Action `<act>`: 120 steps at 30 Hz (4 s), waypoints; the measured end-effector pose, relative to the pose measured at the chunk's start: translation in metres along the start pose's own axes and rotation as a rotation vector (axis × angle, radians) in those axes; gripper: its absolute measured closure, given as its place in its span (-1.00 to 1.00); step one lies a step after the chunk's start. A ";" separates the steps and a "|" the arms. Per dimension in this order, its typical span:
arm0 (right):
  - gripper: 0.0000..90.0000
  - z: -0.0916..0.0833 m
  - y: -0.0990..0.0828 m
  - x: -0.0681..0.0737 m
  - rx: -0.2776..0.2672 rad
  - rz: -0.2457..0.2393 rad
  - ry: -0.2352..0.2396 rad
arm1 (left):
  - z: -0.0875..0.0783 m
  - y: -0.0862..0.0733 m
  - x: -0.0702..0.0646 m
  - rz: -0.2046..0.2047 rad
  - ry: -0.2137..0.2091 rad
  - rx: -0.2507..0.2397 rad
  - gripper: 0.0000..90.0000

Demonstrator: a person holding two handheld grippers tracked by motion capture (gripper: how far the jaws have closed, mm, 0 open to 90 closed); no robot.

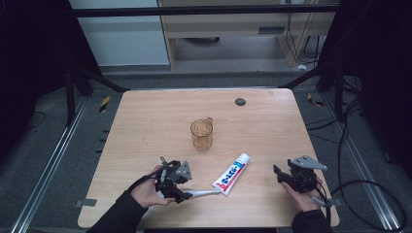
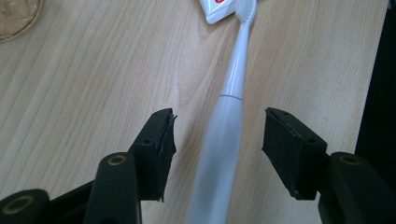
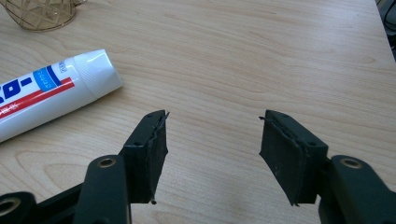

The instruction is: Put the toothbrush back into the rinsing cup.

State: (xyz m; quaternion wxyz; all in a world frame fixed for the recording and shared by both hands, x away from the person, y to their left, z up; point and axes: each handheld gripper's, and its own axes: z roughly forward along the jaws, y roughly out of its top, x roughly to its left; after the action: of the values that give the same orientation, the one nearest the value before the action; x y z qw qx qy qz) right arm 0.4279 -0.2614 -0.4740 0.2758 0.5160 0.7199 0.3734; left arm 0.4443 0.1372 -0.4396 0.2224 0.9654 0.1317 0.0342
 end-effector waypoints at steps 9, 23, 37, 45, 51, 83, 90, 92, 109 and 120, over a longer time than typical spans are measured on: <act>-0.10 0.000 0.000 0.000 0.000 -0.001 0.001 | 0.006 0.003 -0.007 0.032 -0.014 0.020 -0.02; -0.10 0.001 0.000 0.000 0.002 -0.009 0.002 | 0.018 0.006 -0.010 0.060 -0.005 0.064 0.06; -0.10 0.002 0.000 0.000 0.007 -0.008 0.003 | 0.027 0.005 -0.006 0.073 0.006 0.097 0.19; -0.10 0.002 0.000 0.000 0.008 -0.006 0.006 | 0.028 0.003 -0.005 0.079 0.006 0.110 0.21; -0.09 0.002 0.000 0.000 0.011 -0.006 0.007 | 0.028 0.002 -0.004 0.084 0.009 0.120 0.23; -0.09 0.002 0.000 0.000 0.013 -0.009 0.005 | 0.030 0.000 0.001 0.107 -0.030 0.154 0.46; -0.09 0.003 0.000 0.000 0.017 -0.008 0.005 | 0.028 -0.001 0.001 0.090 -0.031 0.158 0.48; -0.09 0.003 0.000 0.000 0.016 -0.009 0.005 | 0.025 -0.001 0.003 0.083 -0.029 0.155 0.48; -0.08 0.003 0.000 -0.001 0.018 -0.011 0.004 | -0.009 -0.004 0.011 0.011 0.020 0.033 0.48; -0.08 0.003 -0.001 -0.001 0.014 -0.009 0.001 | -0.042 -0.013 0.022 -0.091 0.138 -0.129 0.48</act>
State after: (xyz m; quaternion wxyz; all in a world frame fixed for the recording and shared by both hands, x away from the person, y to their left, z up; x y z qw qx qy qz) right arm 0.4301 -0.2617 -0.4765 0.2735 0.5147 0.7248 0.3673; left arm 0.4570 0.1716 -0.4076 0.2759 0.9375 0.1878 0.0988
